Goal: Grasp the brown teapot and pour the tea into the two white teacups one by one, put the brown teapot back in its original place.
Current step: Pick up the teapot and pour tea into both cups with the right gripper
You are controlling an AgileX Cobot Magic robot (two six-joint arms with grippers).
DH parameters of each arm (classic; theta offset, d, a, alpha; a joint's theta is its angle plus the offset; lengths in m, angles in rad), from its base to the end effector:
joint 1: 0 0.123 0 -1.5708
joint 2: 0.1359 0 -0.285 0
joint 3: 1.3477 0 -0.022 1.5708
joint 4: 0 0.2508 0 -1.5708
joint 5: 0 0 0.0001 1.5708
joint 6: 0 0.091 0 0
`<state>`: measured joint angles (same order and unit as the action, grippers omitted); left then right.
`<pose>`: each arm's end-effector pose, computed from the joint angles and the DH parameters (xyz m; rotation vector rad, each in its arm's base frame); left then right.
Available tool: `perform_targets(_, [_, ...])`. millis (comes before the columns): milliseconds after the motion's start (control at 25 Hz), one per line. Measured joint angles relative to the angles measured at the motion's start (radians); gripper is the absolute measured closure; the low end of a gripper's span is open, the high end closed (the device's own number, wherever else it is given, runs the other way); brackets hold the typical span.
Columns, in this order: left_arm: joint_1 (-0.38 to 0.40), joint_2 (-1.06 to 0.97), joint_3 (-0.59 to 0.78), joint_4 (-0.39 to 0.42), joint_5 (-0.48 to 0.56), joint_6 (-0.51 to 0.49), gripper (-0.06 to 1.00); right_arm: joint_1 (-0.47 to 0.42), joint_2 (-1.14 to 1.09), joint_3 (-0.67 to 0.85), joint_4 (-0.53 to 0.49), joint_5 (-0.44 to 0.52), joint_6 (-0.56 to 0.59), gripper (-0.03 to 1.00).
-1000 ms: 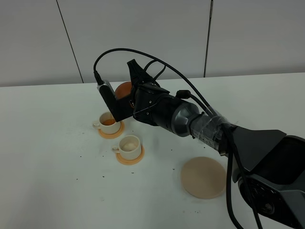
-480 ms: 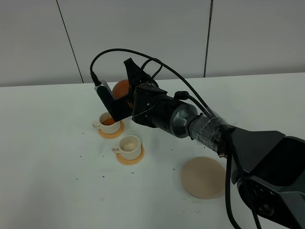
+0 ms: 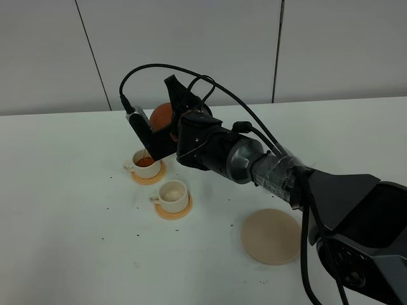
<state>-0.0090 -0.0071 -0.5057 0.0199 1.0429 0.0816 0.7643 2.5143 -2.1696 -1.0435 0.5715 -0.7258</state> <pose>-0.0059 0.0016 0.2803 0.0904 2.0122 0.0699 0.4388 0.3617 0.1714 -2.0040 1.0379 -1.0426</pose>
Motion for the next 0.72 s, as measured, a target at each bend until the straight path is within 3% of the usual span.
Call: perform_targets(720, [0.000, 0.000, 0.000, 0.000, 0.000, 0.000, 0.69, 0.000, 0.000, 0.000, -0.027, -0.002, 0.009, 0.87])
